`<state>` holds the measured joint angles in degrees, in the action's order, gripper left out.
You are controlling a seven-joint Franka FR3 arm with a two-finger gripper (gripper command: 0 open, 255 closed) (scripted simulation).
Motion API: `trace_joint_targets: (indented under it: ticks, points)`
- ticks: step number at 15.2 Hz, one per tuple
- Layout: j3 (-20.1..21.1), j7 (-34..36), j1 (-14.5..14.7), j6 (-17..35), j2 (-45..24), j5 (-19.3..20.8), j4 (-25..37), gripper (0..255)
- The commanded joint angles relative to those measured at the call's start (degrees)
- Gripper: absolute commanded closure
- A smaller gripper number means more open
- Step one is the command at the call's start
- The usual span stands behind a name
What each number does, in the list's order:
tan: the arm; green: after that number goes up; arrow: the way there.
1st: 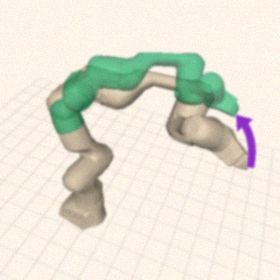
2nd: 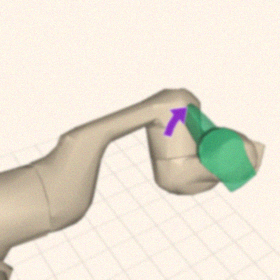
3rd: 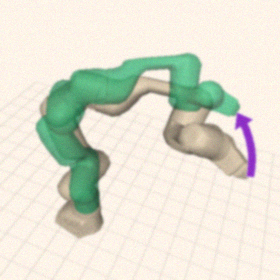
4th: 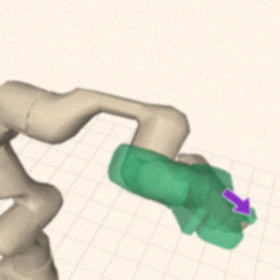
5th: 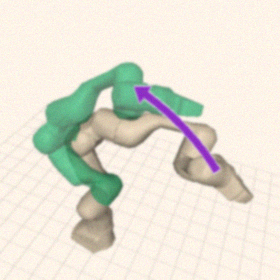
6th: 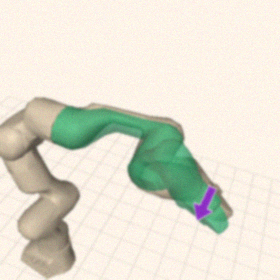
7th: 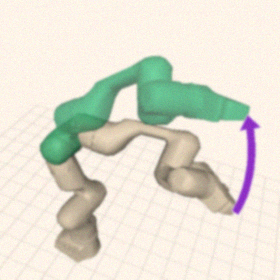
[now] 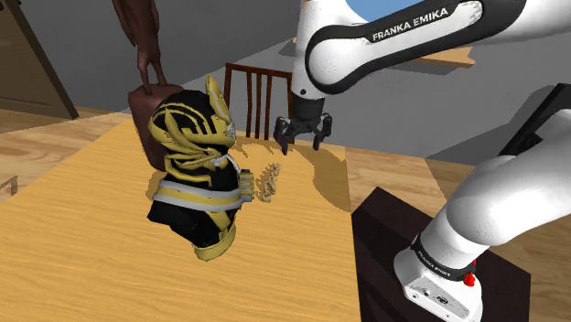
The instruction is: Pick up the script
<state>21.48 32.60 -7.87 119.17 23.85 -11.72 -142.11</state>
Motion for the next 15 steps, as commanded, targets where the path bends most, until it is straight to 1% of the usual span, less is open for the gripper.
trace_joint_targets:
  ticks: [1,4,7,8,15]
  points:
    - [2.05,5.80,-1.37,3.50,-4.54,0.35,1.08,0]
    - [4.74,14.61,-3.32,8.37,-11.86,2.21,3.28,0]
    - [6.50,23.96,-4.88,12.71,-19.59,5.58,6.10,0]
    - [6.56,25.48,-4.96,13.33,-20.83,6.23,6.60,0]
    - [6.63,27.12,-4.88,19.02,-25.13,8.69,4.81,0]
